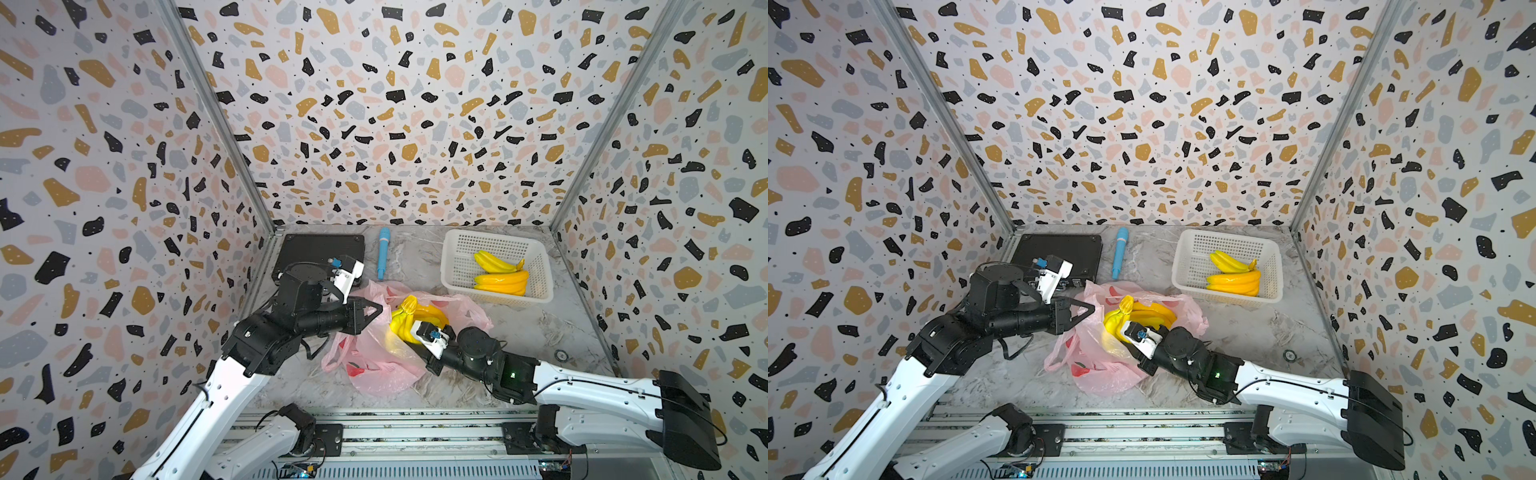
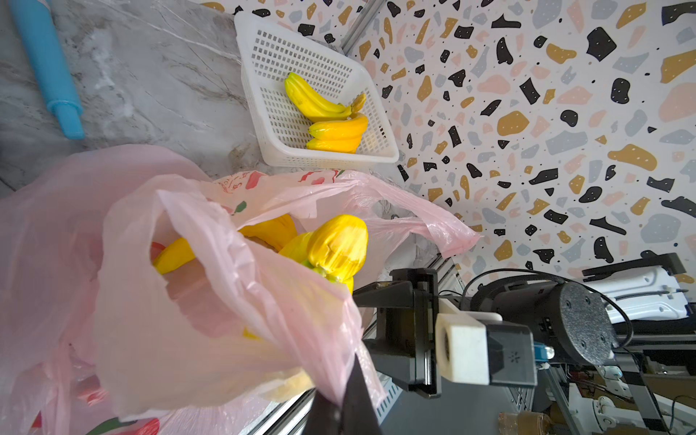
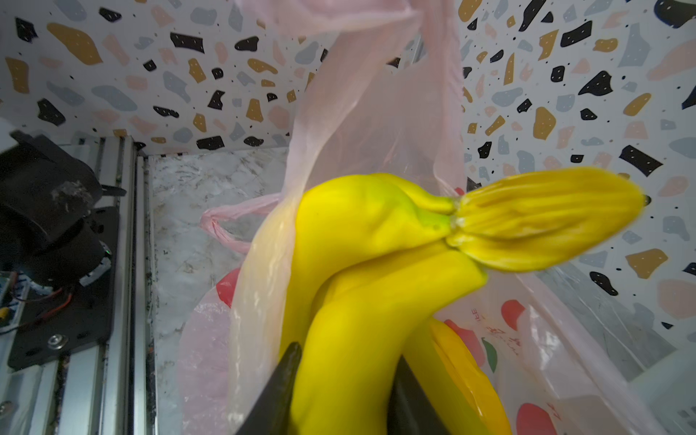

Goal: Place the banana into a plastic bag & tie a knot
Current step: Place the banana into the plastic bag.

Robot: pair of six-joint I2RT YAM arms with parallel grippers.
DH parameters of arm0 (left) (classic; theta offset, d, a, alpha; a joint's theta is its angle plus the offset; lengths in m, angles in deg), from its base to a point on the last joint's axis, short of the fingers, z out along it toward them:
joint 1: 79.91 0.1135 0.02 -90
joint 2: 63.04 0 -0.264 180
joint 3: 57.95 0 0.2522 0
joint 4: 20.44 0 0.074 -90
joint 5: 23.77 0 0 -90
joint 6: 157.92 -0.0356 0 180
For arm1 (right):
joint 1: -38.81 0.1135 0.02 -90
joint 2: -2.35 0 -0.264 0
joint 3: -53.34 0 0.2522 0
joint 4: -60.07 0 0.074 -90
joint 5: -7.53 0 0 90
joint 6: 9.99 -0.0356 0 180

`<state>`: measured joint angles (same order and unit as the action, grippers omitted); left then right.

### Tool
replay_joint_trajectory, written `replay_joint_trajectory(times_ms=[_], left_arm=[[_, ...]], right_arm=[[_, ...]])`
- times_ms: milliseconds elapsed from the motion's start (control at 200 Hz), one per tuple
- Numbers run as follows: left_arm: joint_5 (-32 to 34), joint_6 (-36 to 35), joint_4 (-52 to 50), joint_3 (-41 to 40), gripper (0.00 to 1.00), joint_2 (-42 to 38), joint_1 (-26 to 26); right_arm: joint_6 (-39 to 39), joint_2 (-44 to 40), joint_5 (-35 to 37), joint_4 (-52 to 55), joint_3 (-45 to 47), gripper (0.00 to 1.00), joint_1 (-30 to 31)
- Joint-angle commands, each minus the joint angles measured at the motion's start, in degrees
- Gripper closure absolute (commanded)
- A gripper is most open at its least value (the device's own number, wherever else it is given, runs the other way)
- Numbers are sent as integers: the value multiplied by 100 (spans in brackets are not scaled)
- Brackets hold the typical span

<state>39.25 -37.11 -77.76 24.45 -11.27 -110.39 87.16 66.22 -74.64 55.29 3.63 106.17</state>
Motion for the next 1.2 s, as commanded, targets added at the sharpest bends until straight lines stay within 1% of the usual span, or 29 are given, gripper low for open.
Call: replay_joint_trajectory(times_ms=[0,165,280,375,400,430,471,496,531,671,711,731,756,771,836,926,991,1101,1136,1141,1196], left_arm=[[-3,-58,148,203,100,-33,33],[-1,-66,211,150,100,-135,33],[-13,-74,272,91,100,-149,33],[36,-67,299,62,100,-176,33],[106,-77,295,61,100,-193,29],[197,-82,272,53,100,-217,33],[330,-92,229,53,100,-244,33],[423,-105,201,53,100,-269,33],[606,-127,145,41,100,-289,33],[1413,-232,-171,23,100,-333,34],[1643,-260,-262,10,100,-306,36],[1760,-274,-303,9,100,-285,34],[1902,-285,-352,0,100,-262,33],[1989,-290,-381,-1,100,-245,33],[2313,-322,-450,-17,100,-173,42],[2652,-343,-480,-48,100,-103,42],[2776,-368,-478,-36,100,-52,51],[2889,-410,-482,23,100,80,84],[2900,-429,-483,42,100,133,89],[2900,-428,-486,43,100,133,92],[2909,-447,-457,59,100,200,123]], right_arm=[[391,103,324,310,-368,100,90],[525,395,373,904,-644,100,137],[559,503,173,1142,-789,100,147],[602,709,-65,1590,-1078,100,147],[611,781,-114,1717,-1181,96,151],[611,882,-161,1911,-1314,86,153],[599,1031,-154,2312,-1534,78,147],[567,1126,-29,2533,-1692,72,150],[463,1249,136,2843,-1924,60,147],[146,1461,717,3956,-2815,40,129],[70,1442,728,4180,-3022,35,112],[39,1418,724,4259,-3098,28,99],[-9,1374,721,4345,-3180,24,90],[-31,1348,721,4381,-3217,20,90],[-192,1126,637,4447,-3309,10,6],[-433,776,318,4439,-3319,7,-211],[-593,386,76,4317,-3201,1,-406],[-770,-275,-20,4063,-2881,0,-749],[-813,-463,-35,4008,-2791,0,-773],[-830,-519,-36,3988,-2757,0,-923],[-943,-813,-21,3892,-2600,0,-1128]])
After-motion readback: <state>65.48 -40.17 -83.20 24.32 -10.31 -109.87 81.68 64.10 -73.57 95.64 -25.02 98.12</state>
